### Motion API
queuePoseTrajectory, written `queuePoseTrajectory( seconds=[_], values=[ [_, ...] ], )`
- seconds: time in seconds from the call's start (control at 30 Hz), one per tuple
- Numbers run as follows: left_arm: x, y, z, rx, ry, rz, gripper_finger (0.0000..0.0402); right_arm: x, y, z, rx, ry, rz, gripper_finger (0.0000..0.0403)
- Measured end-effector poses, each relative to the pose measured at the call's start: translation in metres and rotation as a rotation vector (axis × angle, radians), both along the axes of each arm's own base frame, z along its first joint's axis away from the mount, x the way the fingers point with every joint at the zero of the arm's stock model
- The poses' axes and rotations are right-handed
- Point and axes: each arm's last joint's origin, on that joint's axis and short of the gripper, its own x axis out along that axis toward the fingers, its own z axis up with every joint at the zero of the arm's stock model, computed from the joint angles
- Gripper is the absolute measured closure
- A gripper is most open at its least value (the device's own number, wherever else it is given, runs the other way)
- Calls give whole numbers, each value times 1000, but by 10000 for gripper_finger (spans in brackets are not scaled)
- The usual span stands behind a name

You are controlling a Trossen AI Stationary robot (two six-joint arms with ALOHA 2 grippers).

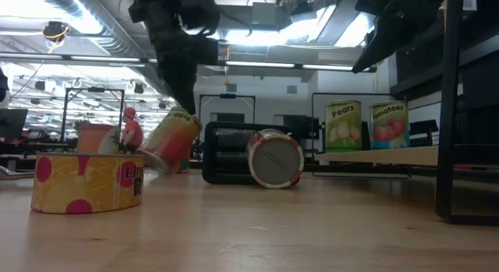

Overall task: Pick and place cans onto a shelf
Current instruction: Put the canned pineapple on the shelf

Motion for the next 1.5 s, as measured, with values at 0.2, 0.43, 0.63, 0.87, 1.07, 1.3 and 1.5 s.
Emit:
queuePoseTrajectory(
  seconds=[0.2,0.43,0.63,0.87,1.07,1.3,1.5],
  values=[
    [11,-21,3,83,-52,42,401,0,0,0,0,0,0,212],
    [12,-39,0,159,-39,136,401,0,0,0,0,0,0,212],
    [10,-54,-9,203,-35,234,401,0,0,0,0,0,0,212],
    [14,-69,-6,267,-118,286,401,0,0,0,0,0,0,212],
    [14,-76,-5,300,-139,323,401,0,0,0,0,0,0,212],
    [15,-83,-7,283,-160,390,401,0,0,0,0,0,0,212],
    [17,-94,-14,352,-162,408,401,0,0,0,0,0,0,212]
  ],
)
